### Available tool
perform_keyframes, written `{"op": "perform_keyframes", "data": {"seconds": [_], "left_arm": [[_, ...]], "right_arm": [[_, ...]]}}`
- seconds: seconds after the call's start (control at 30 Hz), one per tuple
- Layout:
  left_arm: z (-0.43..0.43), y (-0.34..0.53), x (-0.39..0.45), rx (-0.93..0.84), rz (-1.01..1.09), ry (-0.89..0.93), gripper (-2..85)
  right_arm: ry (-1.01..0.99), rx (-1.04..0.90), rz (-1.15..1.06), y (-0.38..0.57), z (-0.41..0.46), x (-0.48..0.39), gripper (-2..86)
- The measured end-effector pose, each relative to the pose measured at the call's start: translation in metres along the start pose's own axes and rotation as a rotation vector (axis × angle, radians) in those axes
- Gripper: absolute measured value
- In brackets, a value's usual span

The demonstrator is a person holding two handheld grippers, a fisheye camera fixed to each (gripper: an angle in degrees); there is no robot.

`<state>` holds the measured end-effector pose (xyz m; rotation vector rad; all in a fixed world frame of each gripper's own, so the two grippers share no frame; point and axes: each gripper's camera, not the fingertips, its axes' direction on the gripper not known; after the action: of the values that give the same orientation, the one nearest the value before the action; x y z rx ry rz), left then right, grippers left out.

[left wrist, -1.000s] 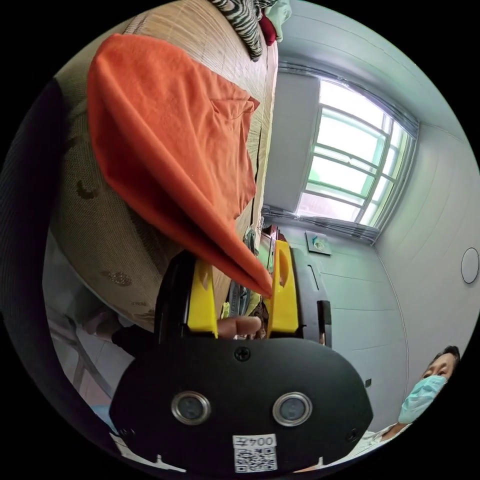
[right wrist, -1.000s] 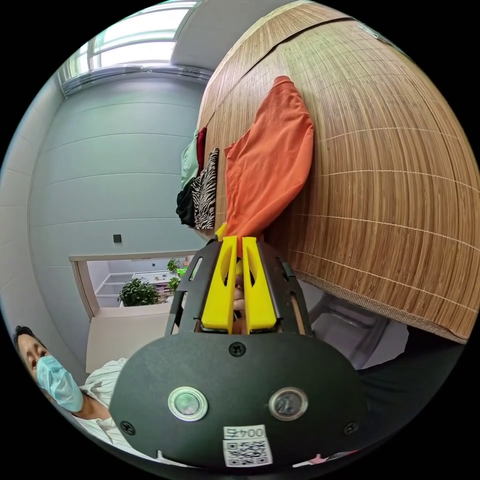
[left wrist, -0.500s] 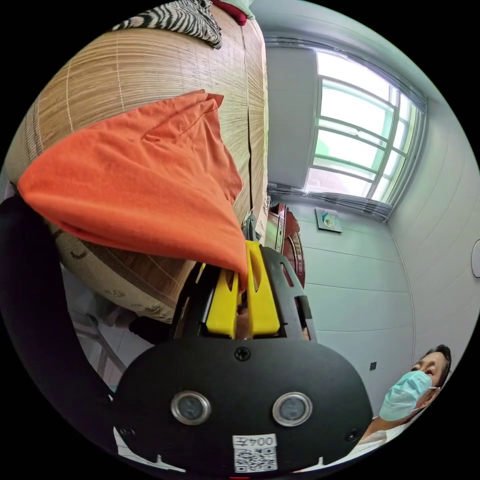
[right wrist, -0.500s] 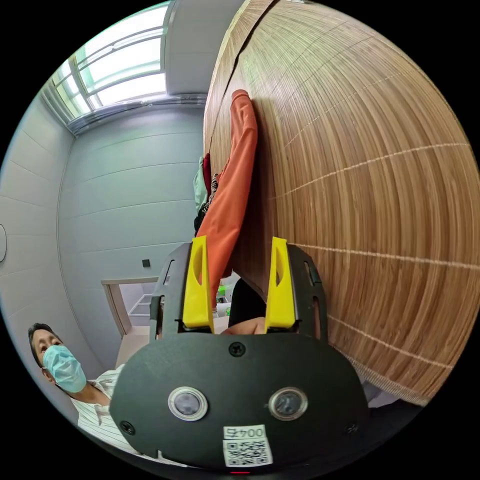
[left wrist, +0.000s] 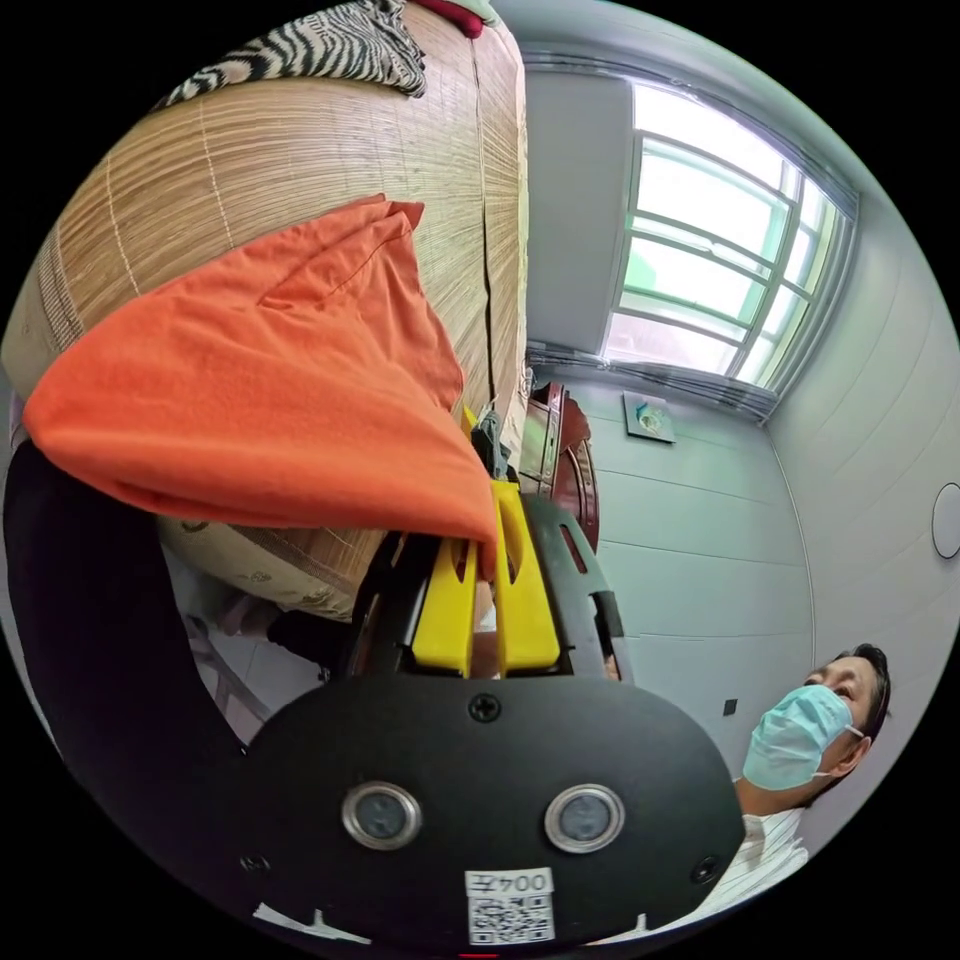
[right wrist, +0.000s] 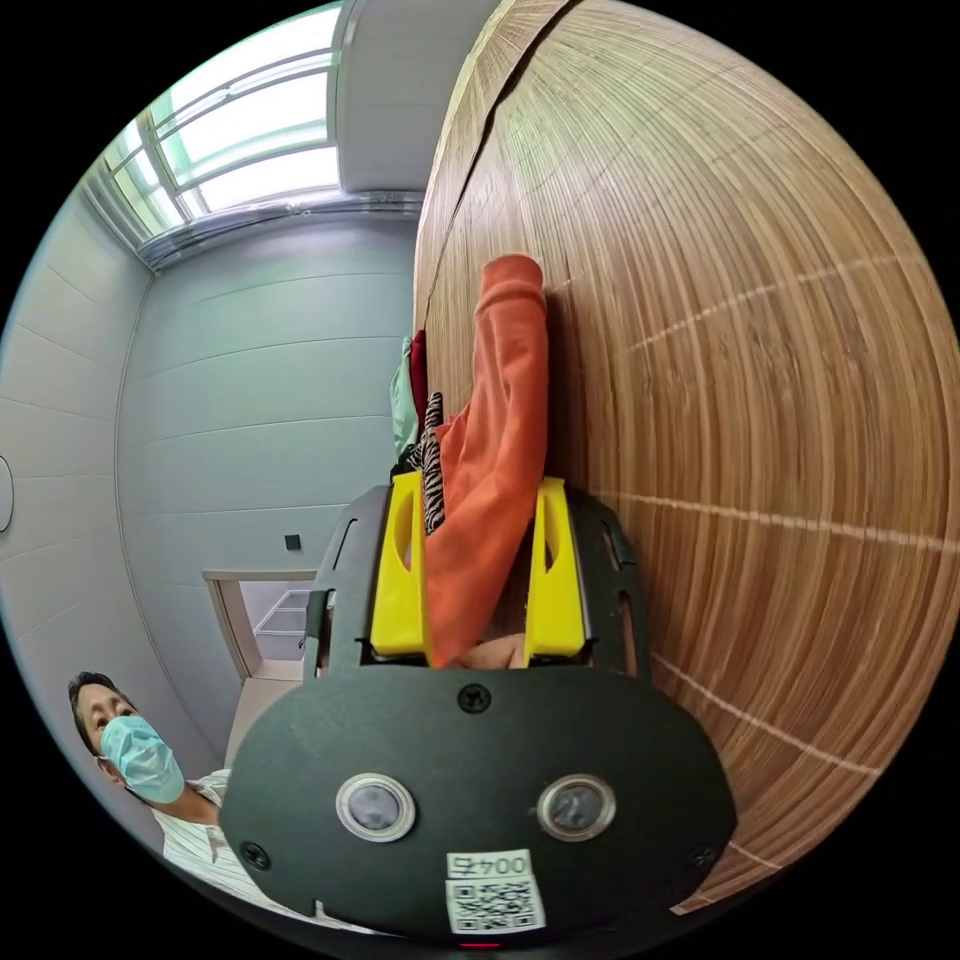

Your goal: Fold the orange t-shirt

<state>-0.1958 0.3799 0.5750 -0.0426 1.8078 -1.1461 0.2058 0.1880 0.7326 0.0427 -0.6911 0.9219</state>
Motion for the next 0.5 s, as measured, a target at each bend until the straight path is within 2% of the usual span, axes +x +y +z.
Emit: {"op": "perform_keyframes", "data": {"seconds": [0.17,0.27,0.3,0.4,0.5], "left_arm": [[-0.013,-0.002,-0.003,-0.013,-0.002,0.022,4.3],[-0.019,-0.002,-0.005,-0.011,0.008,0.034,4.4],[-0.022,-0.002,-0.004,-0.008,0.019,0.035,4.4],[-0.035,-0.001,0.008,0.003,0.099,0.027,4.4],[-0.06,-0.002,0.027,0.025,0.183,0.039,4.4]], "right_arm": [[0.027,-0.034,-0.008,-0.031,0.029,-0.011,13.0],[0.063,-0.049,0.026,-0.047,0.048,-0.013,7.9],[0.135,-0.055,0.047,-0.05,0.055,-0.017,5.5],[0.231,-0.001,-0.084,-0.045,0.069,-0.058,3.3],[0.215,0.016,-0.184,-0.042,0.08,-0.11,2.5]]}}
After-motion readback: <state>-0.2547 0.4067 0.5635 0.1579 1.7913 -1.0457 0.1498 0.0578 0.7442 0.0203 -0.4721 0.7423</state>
